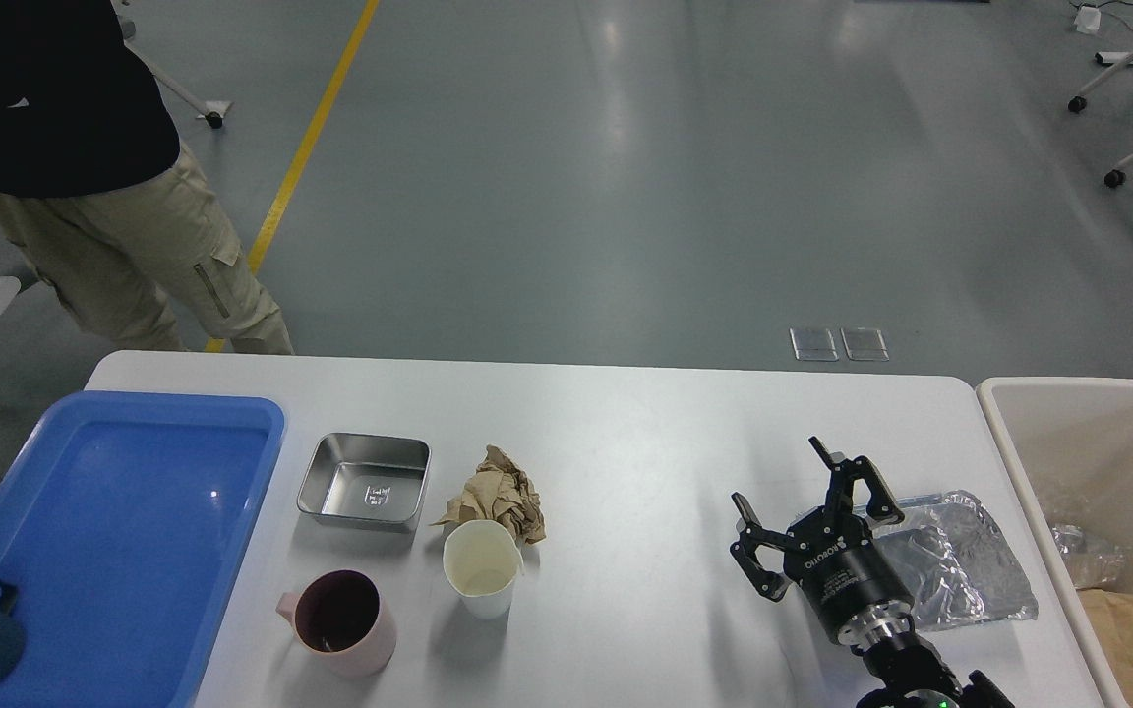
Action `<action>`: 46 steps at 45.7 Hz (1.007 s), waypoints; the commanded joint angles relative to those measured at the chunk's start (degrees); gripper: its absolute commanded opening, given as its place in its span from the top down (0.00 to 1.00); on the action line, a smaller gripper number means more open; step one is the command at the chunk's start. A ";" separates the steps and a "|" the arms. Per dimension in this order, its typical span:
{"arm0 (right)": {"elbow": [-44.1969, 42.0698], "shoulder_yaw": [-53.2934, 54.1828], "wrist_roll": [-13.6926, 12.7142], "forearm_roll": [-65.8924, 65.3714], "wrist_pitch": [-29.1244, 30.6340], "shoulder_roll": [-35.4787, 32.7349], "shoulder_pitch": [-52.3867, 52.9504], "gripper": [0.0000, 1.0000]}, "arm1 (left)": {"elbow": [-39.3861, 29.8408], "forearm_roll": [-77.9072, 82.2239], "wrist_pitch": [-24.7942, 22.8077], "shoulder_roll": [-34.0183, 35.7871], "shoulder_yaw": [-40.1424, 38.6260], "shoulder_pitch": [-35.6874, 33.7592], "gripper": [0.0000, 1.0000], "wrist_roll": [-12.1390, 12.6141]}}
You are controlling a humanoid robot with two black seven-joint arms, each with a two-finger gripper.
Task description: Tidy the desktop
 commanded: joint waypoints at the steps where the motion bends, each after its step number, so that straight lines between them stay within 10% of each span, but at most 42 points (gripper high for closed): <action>1: -0.09 0.05 0.00 0.01 0.00 0.46 0.22 0.00 | 0.01 -0.03 -0.38 2.08 6.68 -6.46 0.03 -0.16; 46: 0.00 0.23 0.00 -2.80 -0.27 0.72 -0.31 0.00 | -0.43 0.93 0.85 -4.77 9.93 -14.90 0.03 -0.16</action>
